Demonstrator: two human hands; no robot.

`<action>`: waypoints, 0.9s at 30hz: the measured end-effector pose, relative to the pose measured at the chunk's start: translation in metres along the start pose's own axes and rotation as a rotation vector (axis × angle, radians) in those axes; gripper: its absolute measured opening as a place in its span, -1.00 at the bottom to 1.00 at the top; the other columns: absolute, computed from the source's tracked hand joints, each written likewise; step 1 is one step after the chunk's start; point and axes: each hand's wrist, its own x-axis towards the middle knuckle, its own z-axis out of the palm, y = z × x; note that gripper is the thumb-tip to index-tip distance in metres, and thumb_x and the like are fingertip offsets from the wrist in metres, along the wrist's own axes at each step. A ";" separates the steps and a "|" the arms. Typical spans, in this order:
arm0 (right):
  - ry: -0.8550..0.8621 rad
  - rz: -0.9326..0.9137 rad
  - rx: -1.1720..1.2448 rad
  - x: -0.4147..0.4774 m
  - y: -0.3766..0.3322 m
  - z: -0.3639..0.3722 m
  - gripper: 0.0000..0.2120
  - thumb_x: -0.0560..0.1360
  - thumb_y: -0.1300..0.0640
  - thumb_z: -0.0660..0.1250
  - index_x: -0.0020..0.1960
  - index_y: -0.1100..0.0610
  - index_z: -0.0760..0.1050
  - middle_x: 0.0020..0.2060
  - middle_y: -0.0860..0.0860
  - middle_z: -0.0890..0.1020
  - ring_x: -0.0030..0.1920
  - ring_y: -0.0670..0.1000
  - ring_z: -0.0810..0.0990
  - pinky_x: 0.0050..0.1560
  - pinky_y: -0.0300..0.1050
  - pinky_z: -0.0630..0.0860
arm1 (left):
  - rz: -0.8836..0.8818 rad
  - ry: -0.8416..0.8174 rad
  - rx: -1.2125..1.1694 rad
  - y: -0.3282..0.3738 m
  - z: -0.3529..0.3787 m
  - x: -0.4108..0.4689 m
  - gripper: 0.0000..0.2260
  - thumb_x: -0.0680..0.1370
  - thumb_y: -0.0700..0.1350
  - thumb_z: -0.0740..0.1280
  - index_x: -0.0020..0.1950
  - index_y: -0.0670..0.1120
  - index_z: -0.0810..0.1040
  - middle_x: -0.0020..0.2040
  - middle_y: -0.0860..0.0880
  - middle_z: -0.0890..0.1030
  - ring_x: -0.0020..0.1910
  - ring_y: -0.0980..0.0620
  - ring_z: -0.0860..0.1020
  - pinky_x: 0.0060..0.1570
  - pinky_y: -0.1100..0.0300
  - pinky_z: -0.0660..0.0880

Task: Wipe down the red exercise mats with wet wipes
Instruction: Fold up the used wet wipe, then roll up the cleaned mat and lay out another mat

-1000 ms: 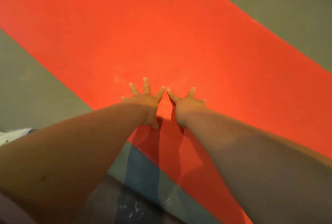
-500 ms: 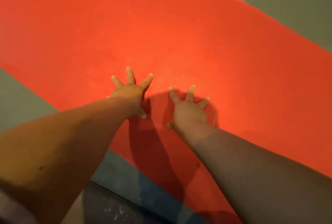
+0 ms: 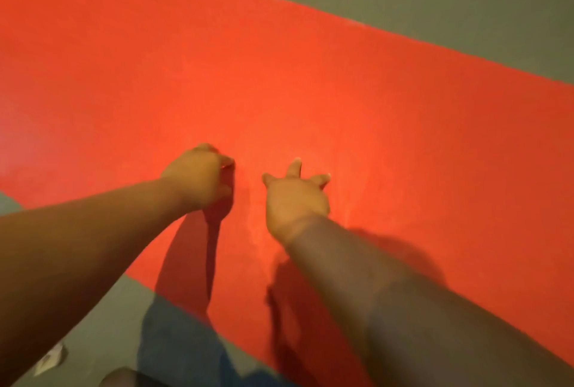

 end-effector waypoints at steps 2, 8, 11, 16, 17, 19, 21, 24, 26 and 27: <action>0.279 -0.044 0.010 -0.011 0.035 0.005 -0.65 0.52 0.27 0.08 0.21 0.08 0.48 0.23 0.14 0.44 0.23 0.31 0.40 0.04 0.04 0.47 | 0.183 0.181 -0.022 0.031 0.013 0.003 -0.68 0.49 -0.06 0.35 0.23 -0.05 0.59 0.20 -0.13 0.51 0.20 -0.17 0.48 0.18 0.09 0.40; 0.554 0.266 0.253 -0.044 0.180 0.023 -0.79 0.53 0.04 0.29 0.01 0.19 0.51 0.02 0.20 0.62 0.08 0.20 0.57 -0.04 -0.04 0.46 | 0.380 0.351 -0.139 0.153 0.044 0.021 -0.86 0.54 -0.04 0.31 0.02 -0.04 0.61 0.03 -0.10 0.59 0.04 -0.13 0.53 -0.03 0.10 0.40; 0.633 0.363 0.281 -0.067 0.221 0.043 -0.76 0.54 -0.01 0.27 -0.02 0.18 0.50 0.01 0.19 0.62 0.07 0.20 0.56 -0.04 -0.05 0.45 | 0.516 0.348 -0.084 0.197 0.060 0.009 -0.85 0.55 0.00 0.29 0.02 -0.02 0.58 0.03 -0.08 0.62 0.04 -0.13 0.54 -0.06 0.10 0.43; 0.645 0.461 0.225 -0.138 0.240 0.082 -0.78 0.51 0.05 0.25 0.05 0.17 0.52 0.07 0.19 0.59 0.12 0.19 0.54 0.05 -0.06 0.45 | 0.711 0.352 0.086 0.241 0.104 -0.055 -0.63 0.47 0.21 0.30 0.21 0.08 0.51 0.22 -0.05 0.43 0.22 -0.13 0.39 0.20 0.00 0.40; 0.634 0.495 0.198 -0.161 0.243 0.093 -0.76 0.51 0.06 0.25 0.09 0.17 0.53 0.10 0.19 0.57 0.14 0.19 0.53 0.10 -0.07 0.44 | 0.749 0.314 0.130 0.248 0.115 -0.074 -0.56 0.44 0.26 0.31 0.25 0.10 0.48 0.26 -0.05 0.41 0.25 -0.14 0.37 0.24 -0.02 0.39; 0.573 0.585 0.183 -0.208 0.243 0.122 -0.72 0.50 0.08 0.23 0.14 0.16 0.55 0.14 0.20 0.57 0.18 0.17 0.53 0.15 -0.07 0.45 | 0.804 0.194 0.212 0.256 0.134 -0.114 -0.45 0.39 0.33 0.32 0.29 0.09 0.45 0.31 -0.08 0.39 0.28 -0.16 0.37 0.27 -0.03 0.38; 0.472 0.703 0.212 -0.242 0.244 0.147 -0.69 0.48 0.10 0.23 0.15 0.18 0.56 0.16 0.19 0.58 0.20 0.16 0.53 0.15 -0.07 0.47 | 0.840 0.079 0.321 0.257 0.148 -0.143 -0.32 0.34 0.38 0.35 0.35 0.06 0.41 0.37 -0.15 0.36 0.32 -0.20 0.36 0.31 -0.04 0.36; 0.465 0.891 0.529 -0.299 0.256 0.179 -0.61 0.46 0.06 0.28 0.25 0.17 0.47 0.23 0.18 0.53 0.25 0.17 0.50 0.21 -0.05 0.44 | 0.818 0.034 0.429 0.269 0.156 -0.188 -0.19 0.33 0.37 0.39 0.45 -0.02 0.30 0.45 -0.19 0.28 0.38 -0.22 0.32 0.36 -0.04 0.31; 0.522 0.965 0.866 -0.325 0.274 0.187 -0.54 0.43 0.08 0.33 0.29 0.19 0.41 0.21 0.19 0.53 0.21 0.19 0.51 0.21 -0.05 0.47 | 0.811 0.031 0.436 0.278 0.162 -0.197 -0.22 0.36 0.34 0.38 0.44 -0.03 0.29 0.44 -0.14 0.30 0.38 -0.16 0.33 0.35 -0.02 0.32; 0.580 0.993 1.023 -0.334 0.284 0.189 -0.52 0.42 0.09 0.33 0.30 0.21 0.39 0.22 0.20 0.51 0.22 0.19 0.50 0.23 -0.01 0.46 | 0.823 0.054 0.422 0.284 0.166 -0.197 -0.24 0.38 0.33 0.38 0.45 -0.03 0.28 0.45 -0.12 0.29 0.40 -0.14 0.31 0.37 -0.01 0.30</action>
